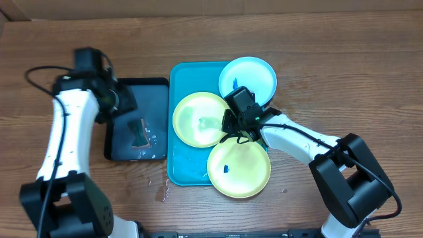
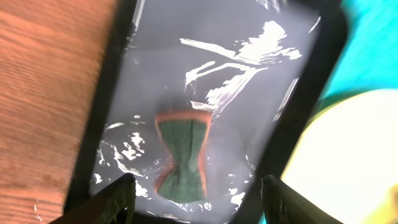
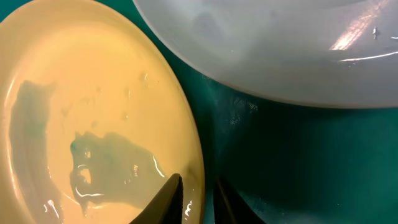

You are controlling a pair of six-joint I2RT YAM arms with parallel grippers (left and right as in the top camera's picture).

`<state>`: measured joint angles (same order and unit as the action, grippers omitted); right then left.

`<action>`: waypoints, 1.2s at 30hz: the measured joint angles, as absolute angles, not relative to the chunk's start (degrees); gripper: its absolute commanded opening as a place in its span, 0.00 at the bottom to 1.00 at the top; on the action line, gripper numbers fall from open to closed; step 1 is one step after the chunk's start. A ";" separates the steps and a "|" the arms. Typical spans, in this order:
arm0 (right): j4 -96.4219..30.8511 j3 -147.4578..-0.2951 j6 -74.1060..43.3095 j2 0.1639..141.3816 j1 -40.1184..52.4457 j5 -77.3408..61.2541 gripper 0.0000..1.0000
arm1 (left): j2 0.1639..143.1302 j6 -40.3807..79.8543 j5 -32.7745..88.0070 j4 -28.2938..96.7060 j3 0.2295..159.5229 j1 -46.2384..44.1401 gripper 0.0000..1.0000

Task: Clean dirty plates on tray and stack at the side
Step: 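Move the left gripper back and drop the sponge into the black tray, then lift the yellow plate with the right gripper and tilt it over the black tray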

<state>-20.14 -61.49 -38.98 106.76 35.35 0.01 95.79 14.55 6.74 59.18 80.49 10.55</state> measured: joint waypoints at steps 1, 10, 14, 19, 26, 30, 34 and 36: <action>-20.14 -61.49 -38.96 106.78 35.35 0.01 0.15 | 95.44 14.85 7.90 59.33 81.62 11.70 0.76; -19.27 -61.49 -39.00 106.78 35.35 -0.01 0.04 | 91.35 18.15 16.78 62.43 85.14 22.90 1.00; -19.42 -61.49 -39.00 106.78 35.35 -0.03 0.04 | 91.39 18.35 15.99 62.63 85.14 23.24 1.00; -25.34 -63.66 -38.96 106.78 35.27 -0.10 0.04 | 91.39 18.52 15.25 62.63 85.14 23.24 1.00; -34.41 -72.73 -38.30 106.83 35.27 -0.05 0.04 | 91.39 18.52 14.92 62.63 85.14 23.24 1.00; -37.60 -77.78 -37.91 106.83 35.27 -0.03 0.04 | 91.39 18.52 14.76 62.63 85.14 23.24 1.00; -41.17 -81.62 -37.71 106.83 35.24 -0.03 0.04 | 91.39 18.52 14.76 62.63 85.14 23.24 1.00; -42.68 -82.98 -37.69 106.83 35.24 -0.08 0.04 | 91.39 18.52 14.76 62.63 85.14 23.24 1.00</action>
<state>-42.68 -82.98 -37.69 106.83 35.24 -0.08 91.39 18.52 14.76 62.63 85.14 23.24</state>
